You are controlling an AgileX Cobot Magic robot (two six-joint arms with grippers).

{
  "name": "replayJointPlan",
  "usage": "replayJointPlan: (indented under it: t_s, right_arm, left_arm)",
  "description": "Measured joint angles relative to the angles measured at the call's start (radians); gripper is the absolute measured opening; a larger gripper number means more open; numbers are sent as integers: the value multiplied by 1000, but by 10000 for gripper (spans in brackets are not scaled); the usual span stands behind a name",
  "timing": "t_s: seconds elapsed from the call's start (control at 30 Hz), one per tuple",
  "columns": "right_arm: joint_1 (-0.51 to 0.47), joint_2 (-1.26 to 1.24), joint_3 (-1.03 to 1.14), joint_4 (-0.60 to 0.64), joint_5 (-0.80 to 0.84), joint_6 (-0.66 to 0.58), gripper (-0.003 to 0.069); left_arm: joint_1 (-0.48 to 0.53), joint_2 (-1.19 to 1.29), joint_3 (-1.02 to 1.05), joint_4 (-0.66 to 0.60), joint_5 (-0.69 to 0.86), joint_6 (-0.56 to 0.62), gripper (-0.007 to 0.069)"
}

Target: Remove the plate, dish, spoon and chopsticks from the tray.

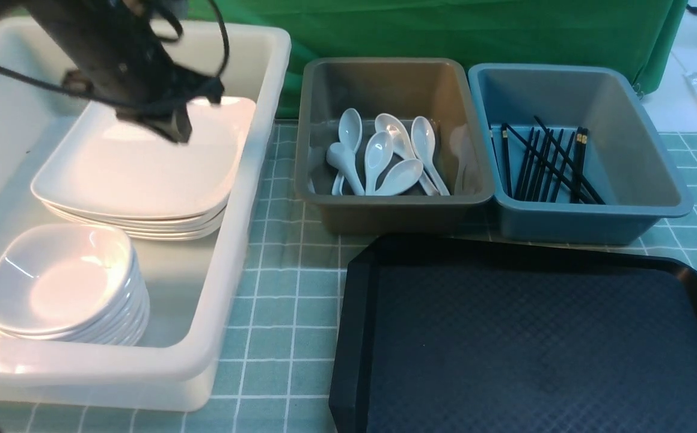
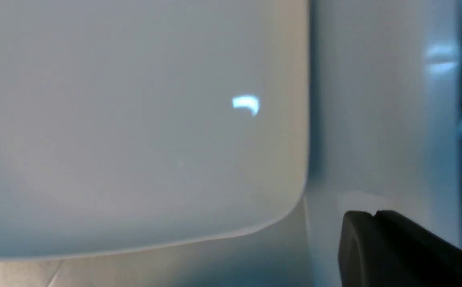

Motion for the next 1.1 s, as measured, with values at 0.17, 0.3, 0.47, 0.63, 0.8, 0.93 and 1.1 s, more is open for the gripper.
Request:
replayJointPlan:
  t_s: [0.17, 0.3, 0.47, 0.63, 0.8, 0.93, 1.1]
  right_arm:
    - [0, -9, -69, -116, 65, 50, 19]
    - [0, -110, -46, -160, 20, 109, 19]
    - [0, -370, 157, -217, -158, 221, 19]
    - [0, -619, 427, -309, -505, 351, 19]
    - [0, -679, 522, -318, -639, 375, 36]
    - [0, -680, 526, -319, -652, 378, 72]
    - [0, -680, 526, -321, -655, 380, 108]
  left_arm:
    - [-68, -224, 85, -46, -41, 20, 9]
    - [-110, -486, 287, -104, -152, 20, 9]
    - [-112, -806, 624, -186, -320, 21, 9]
    - [-113, -1126, 1011, -237, -507, 16, 9]
    - [-113, -1331, 1206, -303, -601, 15, 9]
    - [-113, -1425, 1286, -309, -612, 15, 9]
    - [-113, -1470, 1304, -312, -613, 15, 9]
